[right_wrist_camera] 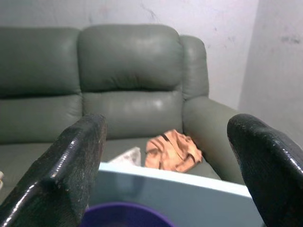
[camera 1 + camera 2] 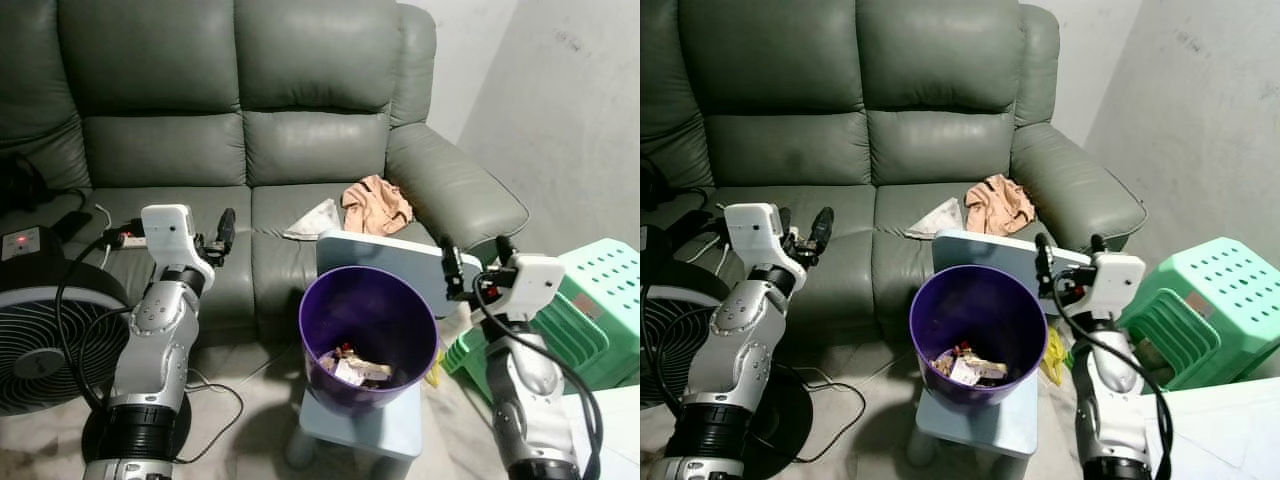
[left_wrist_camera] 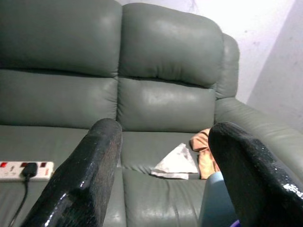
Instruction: Picking trash to rubbish bin
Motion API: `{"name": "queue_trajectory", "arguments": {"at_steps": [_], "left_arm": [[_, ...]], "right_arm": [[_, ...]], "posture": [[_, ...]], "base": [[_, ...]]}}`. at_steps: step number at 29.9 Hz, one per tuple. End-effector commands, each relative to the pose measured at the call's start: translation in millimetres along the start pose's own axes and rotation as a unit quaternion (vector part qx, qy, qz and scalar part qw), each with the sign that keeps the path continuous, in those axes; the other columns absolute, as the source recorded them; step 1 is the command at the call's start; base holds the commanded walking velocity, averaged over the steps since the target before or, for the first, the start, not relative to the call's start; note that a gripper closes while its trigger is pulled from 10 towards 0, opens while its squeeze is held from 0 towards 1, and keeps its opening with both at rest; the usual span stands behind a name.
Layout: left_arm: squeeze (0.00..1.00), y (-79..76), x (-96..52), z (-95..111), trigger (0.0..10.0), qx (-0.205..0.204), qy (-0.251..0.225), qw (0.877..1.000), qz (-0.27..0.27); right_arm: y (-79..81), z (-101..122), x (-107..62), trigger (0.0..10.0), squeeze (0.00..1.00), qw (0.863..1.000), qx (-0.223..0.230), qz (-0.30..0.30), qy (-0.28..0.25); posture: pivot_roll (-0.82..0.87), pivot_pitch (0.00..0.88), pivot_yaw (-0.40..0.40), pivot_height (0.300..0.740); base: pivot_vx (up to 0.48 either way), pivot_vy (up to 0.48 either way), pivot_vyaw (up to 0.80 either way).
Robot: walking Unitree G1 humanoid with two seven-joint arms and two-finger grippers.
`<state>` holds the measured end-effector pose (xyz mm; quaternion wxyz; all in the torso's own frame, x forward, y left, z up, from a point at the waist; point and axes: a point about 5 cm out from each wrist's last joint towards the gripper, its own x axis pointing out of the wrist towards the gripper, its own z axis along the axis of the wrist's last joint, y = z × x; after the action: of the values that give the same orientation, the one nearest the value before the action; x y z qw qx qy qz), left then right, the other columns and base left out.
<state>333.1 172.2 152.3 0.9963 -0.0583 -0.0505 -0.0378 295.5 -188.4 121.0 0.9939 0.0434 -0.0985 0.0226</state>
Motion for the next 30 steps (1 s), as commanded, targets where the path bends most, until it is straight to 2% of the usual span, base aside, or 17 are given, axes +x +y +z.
{"name": "queue_trajectory", "arguments": {"at_steps": [1,11,16,22,30], "left_arm": [[0.00,-3.1,5.0,3.4,10.0,0.003,-0.009,1.000,-0.007],[0.00,-12.0,9.1,-1.4,10.0,0.002,-0.009,1.000,-0.018],[0.00,-11.2,9.5,-4.2,10.0,0.000,0.002,1.000,-0.016],[0.00,-9.8,10.2,-5.5,10.0,0.002,0.003,1.000,-0.013],[0.00,-11.2,9.7,-5.0,10.0,0.006,-0.002,1.000,-0.015]], "right_arm": [[-2.6,-0.3,-1.3,10.0,0.00,1.000,-0.018,-0.014,0.013],[3.0,-0.9,-0.4,10.0,0.00,0.999,-0.029,-0.015,0.032],[6.3,-1.7,-0.8,10.0,0.00,0.999,-0.028,-0.012,0.035],[10.0,-2.1,-0.7,10.0,0.00,0.999,-0.032,-0.009,0.039],[11.4,-1.7,0.4,10.0,0.00,0.998,-0.035,-0.006,0.042]], "posture": [[-0.01,0.000,-0.058,0.740],[-0.02,0.000,-0.055,0.740],[-0.02,0.000,-0.055,0.740],[-0.01,0.000,-0.056,0.740],[-0.01,0.000,-0.060,0.740]], "base": [[0.000,0.000,-0.74],[0.000,0.000,-0.72],[0.000,0.000,-0.71],[0.000,0.441,-0.72],[0.000,0.000,-0.72]]}}
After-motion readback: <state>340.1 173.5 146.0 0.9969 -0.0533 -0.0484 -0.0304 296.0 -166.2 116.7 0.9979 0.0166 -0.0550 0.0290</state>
